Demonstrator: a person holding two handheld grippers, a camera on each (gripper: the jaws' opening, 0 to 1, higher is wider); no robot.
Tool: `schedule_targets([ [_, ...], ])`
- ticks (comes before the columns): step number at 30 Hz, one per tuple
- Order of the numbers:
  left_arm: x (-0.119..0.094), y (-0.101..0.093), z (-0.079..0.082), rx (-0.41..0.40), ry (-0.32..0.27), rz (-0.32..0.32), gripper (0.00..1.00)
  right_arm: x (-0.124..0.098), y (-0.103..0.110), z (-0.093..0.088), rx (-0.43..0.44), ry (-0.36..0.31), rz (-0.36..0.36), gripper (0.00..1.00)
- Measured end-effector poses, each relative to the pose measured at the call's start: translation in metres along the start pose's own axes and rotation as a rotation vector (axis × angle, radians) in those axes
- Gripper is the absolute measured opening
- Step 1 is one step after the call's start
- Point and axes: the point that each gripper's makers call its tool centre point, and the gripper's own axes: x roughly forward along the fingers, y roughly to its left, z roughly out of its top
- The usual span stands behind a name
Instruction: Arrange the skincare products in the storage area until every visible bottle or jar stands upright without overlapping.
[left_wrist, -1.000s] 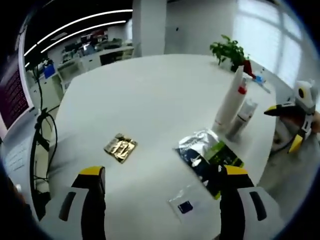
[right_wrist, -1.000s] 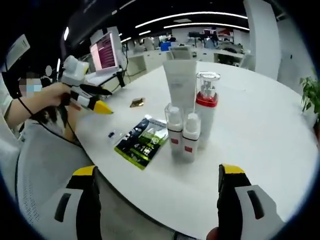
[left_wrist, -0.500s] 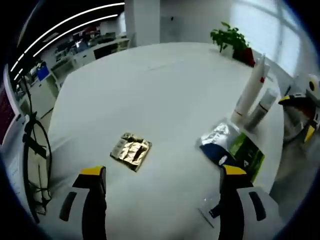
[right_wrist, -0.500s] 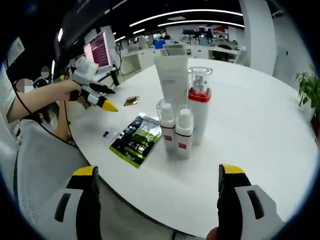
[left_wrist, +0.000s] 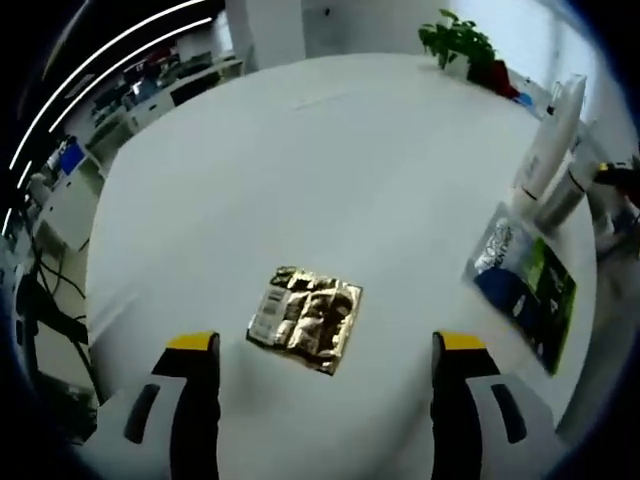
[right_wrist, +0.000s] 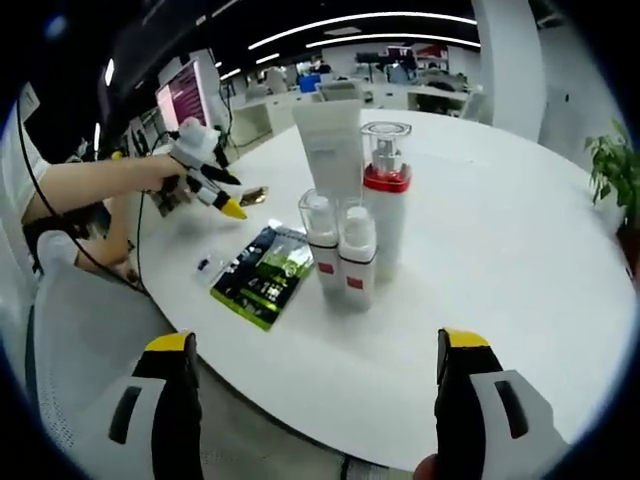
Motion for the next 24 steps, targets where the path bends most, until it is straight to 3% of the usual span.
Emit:
schedule_targets([
  [6, 0.008, 0.012, 0.001, 0.038, 0.023, -0.029, 0.78, 0.001, -0.001, -0.002, 0.003, 0.011, -0.004, 0.98],
  [20, 0.012, 0.017, 0.008, 0.076, 0.039, -0.095, 0.72, 0.001, -0.003, -0.003, 0.006, 0.014, -0.014, 0.98],
  [24, 0.010, 0.020, 0.007, 0.076, 0.044, -0.095, 0.65, 0.001, -0.003, -0.002, 0.007, 0.012, -0.015, 0.98],
])
